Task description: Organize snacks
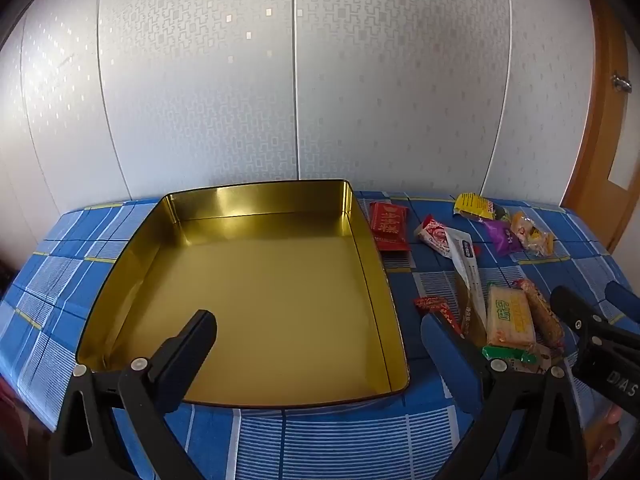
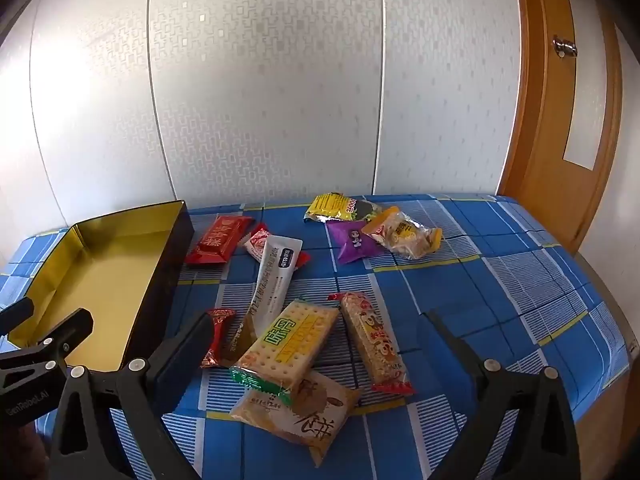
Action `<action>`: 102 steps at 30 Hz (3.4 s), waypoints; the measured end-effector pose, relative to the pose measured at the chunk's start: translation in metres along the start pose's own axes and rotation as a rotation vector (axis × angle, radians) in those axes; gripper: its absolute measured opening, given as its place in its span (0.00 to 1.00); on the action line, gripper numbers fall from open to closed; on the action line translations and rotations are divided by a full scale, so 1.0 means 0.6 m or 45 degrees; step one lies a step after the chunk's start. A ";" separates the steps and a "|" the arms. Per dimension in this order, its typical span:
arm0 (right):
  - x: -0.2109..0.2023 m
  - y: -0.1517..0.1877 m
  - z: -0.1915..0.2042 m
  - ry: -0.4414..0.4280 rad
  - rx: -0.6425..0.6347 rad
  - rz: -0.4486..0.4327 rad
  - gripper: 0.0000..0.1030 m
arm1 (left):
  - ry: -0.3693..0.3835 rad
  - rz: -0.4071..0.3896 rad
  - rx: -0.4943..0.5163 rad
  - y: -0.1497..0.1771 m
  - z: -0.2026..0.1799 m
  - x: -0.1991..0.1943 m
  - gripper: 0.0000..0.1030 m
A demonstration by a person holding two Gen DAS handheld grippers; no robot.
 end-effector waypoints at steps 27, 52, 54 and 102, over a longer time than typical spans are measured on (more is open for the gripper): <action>0.001 0.000 0.005 -0.015 0.012 0.027 0.99 | -0.008 0.009 0.017 0.004 -0.005 0.004 1.00; -0.002 0.000 0.007 -0.029 0.007 0.027 0.99 | -0.016 0.003 0.029 0.004 -0.005 0.003 1.00; -0.002 0.000 0.007 -0.029 0.006 0.027 0.99 | -0.017 0.002 0.031 0.004 -0.005 0.003 1.00; 0.013 -0.015 -0.051 0.017 0.093 0.046 1.00 | 0.074 -0.068 0.208 -0.001 -0.066 -0.010 1.00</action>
Point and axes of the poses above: each gripper's, at about its wrist camera, not at the fingertips, and x roughly the way its jaws point, z to its left, y to its underside, the point moved 5 cm from there along x, roughly the way its jaws point, and after that the axes turned 12 degrees about x, right-handed, at the moved point
